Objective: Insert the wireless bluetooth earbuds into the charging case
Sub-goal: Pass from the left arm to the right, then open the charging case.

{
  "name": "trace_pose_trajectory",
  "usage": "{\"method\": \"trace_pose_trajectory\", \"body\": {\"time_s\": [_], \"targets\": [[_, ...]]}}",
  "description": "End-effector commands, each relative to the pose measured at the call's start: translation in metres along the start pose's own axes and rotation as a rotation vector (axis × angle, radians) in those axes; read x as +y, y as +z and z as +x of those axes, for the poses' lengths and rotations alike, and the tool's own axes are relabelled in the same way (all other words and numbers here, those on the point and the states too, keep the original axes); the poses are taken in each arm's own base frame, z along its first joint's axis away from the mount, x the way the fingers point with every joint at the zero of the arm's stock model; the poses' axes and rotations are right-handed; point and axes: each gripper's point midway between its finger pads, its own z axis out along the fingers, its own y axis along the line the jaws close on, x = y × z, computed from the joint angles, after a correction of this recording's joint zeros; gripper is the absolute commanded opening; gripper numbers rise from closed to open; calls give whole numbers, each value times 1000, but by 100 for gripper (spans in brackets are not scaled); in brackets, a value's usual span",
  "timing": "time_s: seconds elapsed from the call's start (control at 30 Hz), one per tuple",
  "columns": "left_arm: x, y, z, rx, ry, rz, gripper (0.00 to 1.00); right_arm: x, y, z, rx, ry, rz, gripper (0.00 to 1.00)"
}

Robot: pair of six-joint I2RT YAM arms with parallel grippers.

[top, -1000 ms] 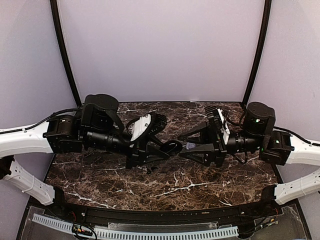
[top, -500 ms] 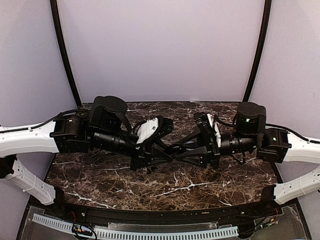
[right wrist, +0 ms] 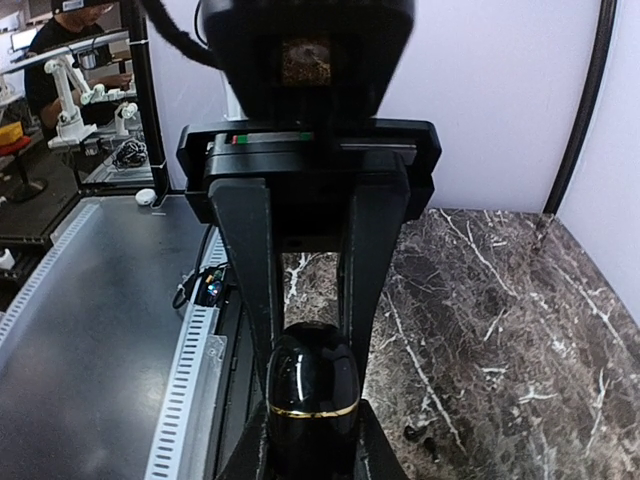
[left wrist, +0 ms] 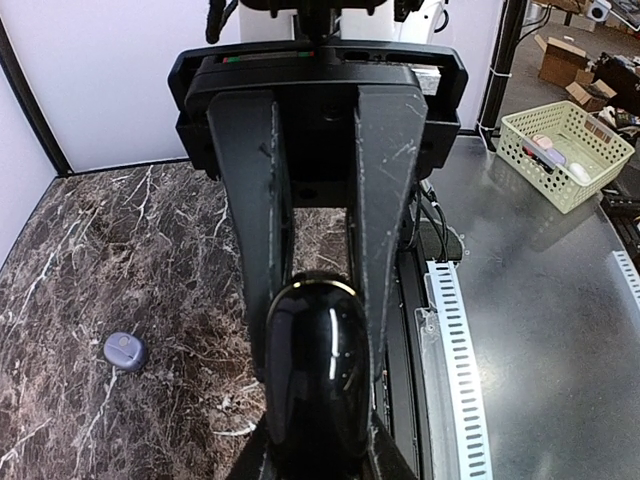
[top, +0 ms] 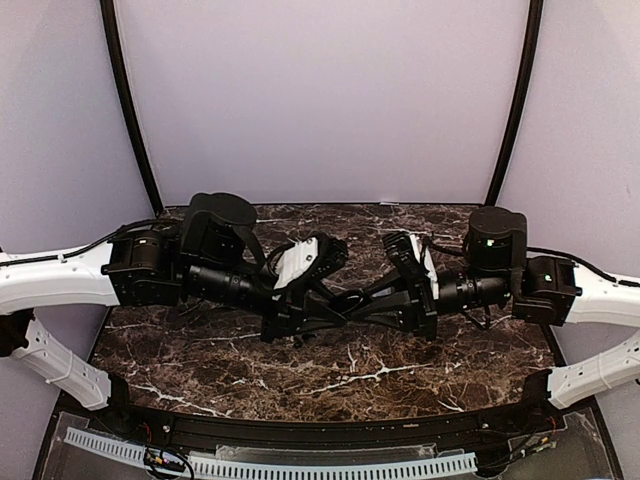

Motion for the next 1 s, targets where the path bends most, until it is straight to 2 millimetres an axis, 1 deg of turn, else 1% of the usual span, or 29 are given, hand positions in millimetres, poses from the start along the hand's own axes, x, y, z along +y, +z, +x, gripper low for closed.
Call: {"method": "trace_pose_trajectory", "body": {"time_s": [0.0, 0.03, 0.07, 0.1, 0.13, 0.17, 0.2, 0.23, 0.3, 0.37, 0.5, 0.63, 0.83, 0.97], "targets": [[-2, -7, -18, -44, 8, 6, 22, -1, -6, -21, -56, -37, 23, 0], [-2, -7, -17, -45, 7, 4, 40, -2, -7, -21, -62, -40, 32, 0], [-1, -9, -18, -51, 5, -7, 51, -3, -9, -22, -67, -42, 45, 0], [0, -12, -18, -61, 6, -18, 71, -5, -10, -19, -68, -43, 61, 0], [2, -11, -12, -54, -2, -35, 83, -6, -11, -16, -64, -42, 68, 0], [4, -16, -18, -82, 0, -54, 86, -6, -13, -16, -72, -44, 73, 0], [4, -16, -14, -82, -5, -59, 89, -6, -14, -15, -81, -46, 75, 0], [6, -20, -19, -110, -6, -69, 90, -5, -14, -14, -82, -44, 75, 0], [7, -21, -21, -123, -8, -80, 93, -4, -12, -10, -75, -40, 66, 0], [10, -21, -24, -124, -11, -94, 93, -3, -11, -9, -69, -41, 56, 0], [16, -17, -24, -124, -26, -117, 92, 0, -11, -11, -72, -55, 39, 0], [23, -15, -26, -131, -50, -139, 88, 5, -12, -14, -80, -65, 12, 0], [38, -25, -32, -164, -82, -174, 85, 9, -13, -9, -68, -75, -8, 0], [55, -35, -32, -187, -119, -214, 84, 11, -15, -7, -70, -77, -11, 0]]}}
